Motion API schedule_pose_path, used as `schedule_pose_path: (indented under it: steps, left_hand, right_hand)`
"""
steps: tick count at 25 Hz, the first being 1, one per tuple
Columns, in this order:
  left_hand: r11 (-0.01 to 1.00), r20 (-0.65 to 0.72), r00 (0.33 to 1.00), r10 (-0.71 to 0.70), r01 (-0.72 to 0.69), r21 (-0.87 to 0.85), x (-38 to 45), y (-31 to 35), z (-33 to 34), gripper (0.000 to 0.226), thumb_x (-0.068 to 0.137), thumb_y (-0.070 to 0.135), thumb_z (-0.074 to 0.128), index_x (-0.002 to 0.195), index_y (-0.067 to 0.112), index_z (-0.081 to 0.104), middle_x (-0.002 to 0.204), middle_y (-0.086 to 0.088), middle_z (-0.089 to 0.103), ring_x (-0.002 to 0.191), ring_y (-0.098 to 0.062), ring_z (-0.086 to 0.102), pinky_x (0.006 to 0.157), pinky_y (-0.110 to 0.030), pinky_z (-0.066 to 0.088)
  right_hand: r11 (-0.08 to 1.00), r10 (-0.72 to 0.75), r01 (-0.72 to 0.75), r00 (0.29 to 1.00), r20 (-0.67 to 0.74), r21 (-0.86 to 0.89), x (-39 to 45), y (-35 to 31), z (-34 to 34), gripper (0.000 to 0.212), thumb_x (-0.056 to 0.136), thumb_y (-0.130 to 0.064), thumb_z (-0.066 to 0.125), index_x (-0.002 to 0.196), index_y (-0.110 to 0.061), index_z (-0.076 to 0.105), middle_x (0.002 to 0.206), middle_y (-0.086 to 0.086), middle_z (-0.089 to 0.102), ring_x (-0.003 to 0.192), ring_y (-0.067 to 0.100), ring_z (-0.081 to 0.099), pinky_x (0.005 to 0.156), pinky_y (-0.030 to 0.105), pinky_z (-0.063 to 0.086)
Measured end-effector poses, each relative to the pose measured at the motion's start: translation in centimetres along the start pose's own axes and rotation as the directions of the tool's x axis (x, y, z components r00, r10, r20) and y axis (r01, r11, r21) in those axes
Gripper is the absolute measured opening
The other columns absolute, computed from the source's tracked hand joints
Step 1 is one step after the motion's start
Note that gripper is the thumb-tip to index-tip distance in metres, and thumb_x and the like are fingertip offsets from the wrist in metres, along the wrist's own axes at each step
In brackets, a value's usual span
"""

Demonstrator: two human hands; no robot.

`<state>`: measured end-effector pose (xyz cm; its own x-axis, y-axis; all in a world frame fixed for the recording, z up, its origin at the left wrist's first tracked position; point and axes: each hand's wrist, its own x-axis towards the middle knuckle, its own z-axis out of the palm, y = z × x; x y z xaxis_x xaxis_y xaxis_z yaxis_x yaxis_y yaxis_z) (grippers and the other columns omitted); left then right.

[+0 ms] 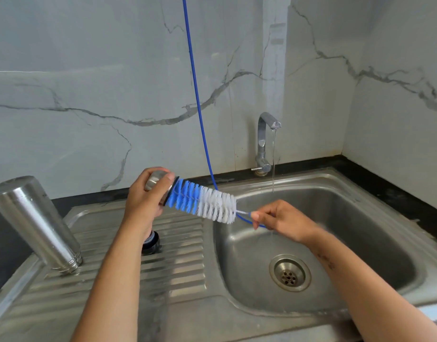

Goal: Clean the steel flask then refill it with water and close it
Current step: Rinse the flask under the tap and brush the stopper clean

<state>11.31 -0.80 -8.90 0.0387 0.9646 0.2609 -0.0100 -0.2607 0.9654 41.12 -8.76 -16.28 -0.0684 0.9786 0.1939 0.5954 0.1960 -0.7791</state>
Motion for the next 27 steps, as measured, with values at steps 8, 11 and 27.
schedule_pose_path:
  steps: [8,11,27]
  left_hand:
    - [1.0,-0.034,0.999,-0.015,0.015,-0.007,0.4,-0.2,-0.2,0.008,0.092,0.022,0.072,0.09,0.022,0.064,0.073,0.001,0.057,0.052,-0.011,0.042,0.04,-0.017,0.025]
    - [0.998,0.101,0.993,0.053,-0.049,-0.048,0.3,0.5,-0.7,0.01,0.09,0.02,0.072,0.098,0.023,0.066,0.078,0.001,0.062,0.053,-0.007,0.047,0.041,-0.015,0.025]
    - [0.993,-0.188,0.982,-0.02,0.042,0.112,0.1,0.6,0.4,0.03,0.087,0.043,0.071,0.072,0.021,0.059,0.058,0.01,0.054,0.052,-0.015,0.047,0.051,-0.025,0.032]
  right_hand:
    - [0.996,0.007,-0.007,1.0,-0.001,0.086,0.5,-0.5,0.3,0.039,0.097,-0.05,0.063,0.072,-0.021,0.068,0.051,-0.011,0.039,0.046,0.008,0.032,0.049,0.026,0.027]
    - [0.892,0.189,-0.299,0.929,0.32,0.34,0.1,-0.7,0.1,0.044,0.094,-0.055,0.06,0.067,-0.021,0.058,0.053,-0.002,0.03,0.045,0.011,0.02,0.044,0.021,0.018]
    - [0.997,-0.03,0.016,0.986,-0.167,-0.082,0.3,-0.6,0.8,0.046,0.093,-0.054,0.065,0.062,-0.02,0.062,0.05,-0.007,0.031,0.052,0.013,0.027,0.051,0.03,0.026]
